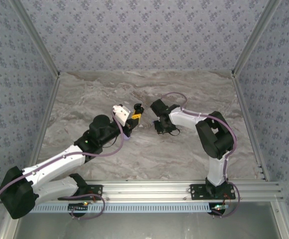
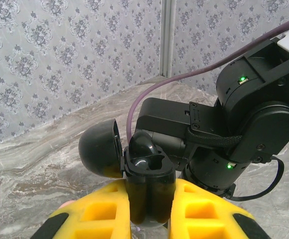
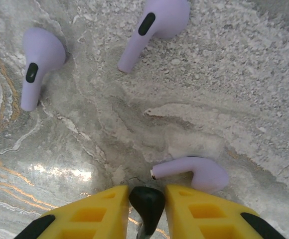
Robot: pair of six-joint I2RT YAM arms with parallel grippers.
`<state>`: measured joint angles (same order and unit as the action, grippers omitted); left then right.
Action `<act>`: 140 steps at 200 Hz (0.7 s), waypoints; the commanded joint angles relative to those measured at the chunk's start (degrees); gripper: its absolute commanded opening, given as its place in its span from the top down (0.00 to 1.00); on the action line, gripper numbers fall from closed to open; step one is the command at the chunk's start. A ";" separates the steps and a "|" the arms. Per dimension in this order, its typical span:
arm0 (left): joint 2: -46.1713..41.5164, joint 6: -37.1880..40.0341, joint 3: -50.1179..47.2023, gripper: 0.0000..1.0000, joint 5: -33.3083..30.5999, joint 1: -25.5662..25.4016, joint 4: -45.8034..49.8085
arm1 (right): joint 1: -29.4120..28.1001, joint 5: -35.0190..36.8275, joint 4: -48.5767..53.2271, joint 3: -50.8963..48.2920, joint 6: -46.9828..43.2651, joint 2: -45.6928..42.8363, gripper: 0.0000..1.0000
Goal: Insert wireless bluetooth earbuds into charging case
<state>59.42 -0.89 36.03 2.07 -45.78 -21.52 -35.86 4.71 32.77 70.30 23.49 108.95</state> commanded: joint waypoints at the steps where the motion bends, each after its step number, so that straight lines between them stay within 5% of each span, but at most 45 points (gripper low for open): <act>1: 0.35 0.42 1.94 1.00 0.13 -0.24 -0.72 | 0.55 0.31 -1.71 0.71 -0.24 2.68 0.71; 71: 0.68 0.38 2.22 1.00 0.46 -0.26 -0.56 | 0.57 0.38 -3.11 -1.22 -1.18 -1.08 0.80; 140: 5.25 -2.01 3.55 1.00 3.62 -0.25 -3.86 | 0.83 1.43 -6.37 -9.71 -3.17 -24.36 0.81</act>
<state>62.54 -1.30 36.27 3.22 -45.78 -21.37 -35.42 5.15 28.95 62.41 21.93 94.50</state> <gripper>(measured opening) 0.159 0.197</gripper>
